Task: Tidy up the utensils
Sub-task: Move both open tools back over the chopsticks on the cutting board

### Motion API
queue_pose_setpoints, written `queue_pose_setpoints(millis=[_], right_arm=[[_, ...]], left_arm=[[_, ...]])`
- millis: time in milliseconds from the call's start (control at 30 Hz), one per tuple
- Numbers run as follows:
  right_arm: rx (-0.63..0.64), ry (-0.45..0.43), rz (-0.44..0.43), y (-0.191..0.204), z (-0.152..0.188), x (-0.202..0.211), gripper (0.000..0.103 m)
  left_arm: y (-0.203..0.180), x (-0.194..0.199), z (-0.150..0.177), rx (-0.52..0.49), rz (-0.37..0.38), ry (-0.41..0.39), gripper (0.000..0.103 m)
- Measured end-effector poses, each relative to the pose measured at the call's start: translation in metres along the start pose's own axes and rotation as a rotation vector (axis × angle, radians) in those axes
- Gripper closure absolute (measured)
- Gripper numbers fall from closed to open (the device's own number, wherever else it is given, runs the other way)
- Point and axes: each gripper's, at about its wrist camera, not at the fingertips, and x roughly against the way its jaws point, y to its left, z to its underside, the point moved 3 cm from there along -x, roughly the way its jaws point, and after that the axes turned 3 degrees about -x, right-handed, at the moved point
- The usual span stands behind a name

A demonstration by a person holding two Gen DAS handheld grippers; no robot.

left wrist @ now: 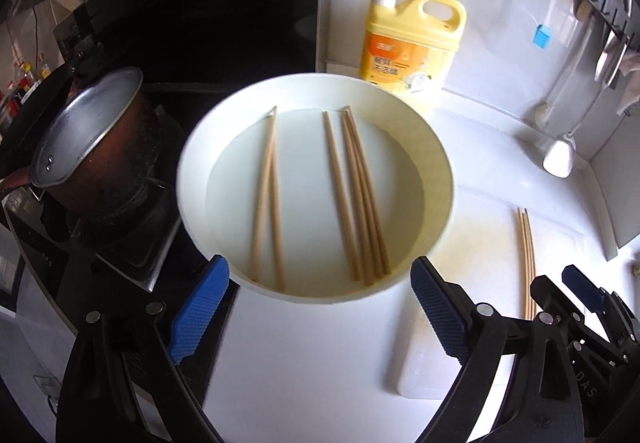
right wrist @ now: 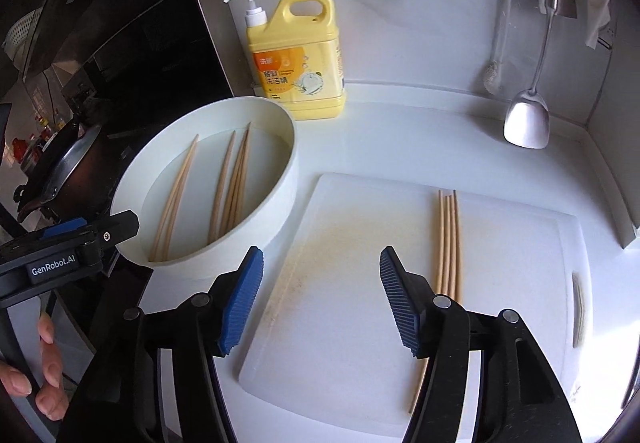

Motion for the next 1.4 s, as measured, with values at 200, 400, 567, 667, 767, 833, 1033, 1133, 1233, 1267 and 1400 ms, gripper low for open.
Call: queue_pose_setpoints(millis=[200,400,567,667,767,833,1033,1133,1233,1267,1400], right_arm=[[-0.042,0.003,0.053,-0.042,0.015,0.011,0.042],[-0.078,0.010,0.117,-0.083,0.026,0.013,0.042],[-0.095,0.028,0.144,-0.107,0.031,0.003,0.042],[-0.091,0.046,0.162,-0.118,0.034,-0.010,0.042],[-0.088,0.062,0.170,-0.127,0.039,-0.021,0.042],[-0.078,0.067,0.179,-0.130,0.041,-0.028,0.042],[-0.071,0.074,0.183,-0.137,0.048,-0.044,0.042],[-0.076,0.079,0.181,-0.138,0.047,-0.049,0.042],[-0.075,0.082,0.177,-0.137,0.047,-0.054,0.042],[-0.075,0.085,0.176,-0.137,0.047,-0.055,0.042],[-0.073,0.086,0.190,-0.138,0.048,-0.058,0.042]], left_arm=[[-0.043,-0.003,0.014,-0.064,0.045,0.015,0.010],[-0.076,-0.008,0.016,-0.104,0.083,0.014,0.009],[-0.102,-0.018,0.014,-0.122,0.101,0.023,0.009],[-0.114,-0.024,0.015,-0.125,0.096,0.019,0.009],[-0.122,-0.031,0.021,-0.123,0.098,0.036,0.009],[-0.127,-0.036,0.024,-0.122,0.098,0.049,0.009],[-0.138,-0.048,0.031,-0.139,0.087,0.071,0.009],[-0.141,-0.052,0.032,-0.146,0.081,0.075,0.009],[-0.143,-0.055,0.034,-0.141,0.089,0.080,0.009],[-0.144,-0.055,0.034,-0.143,0.089,0.080,0.009],[-0.146,-0.053,0.032,-0.155,0.089,0.068,0.009]])
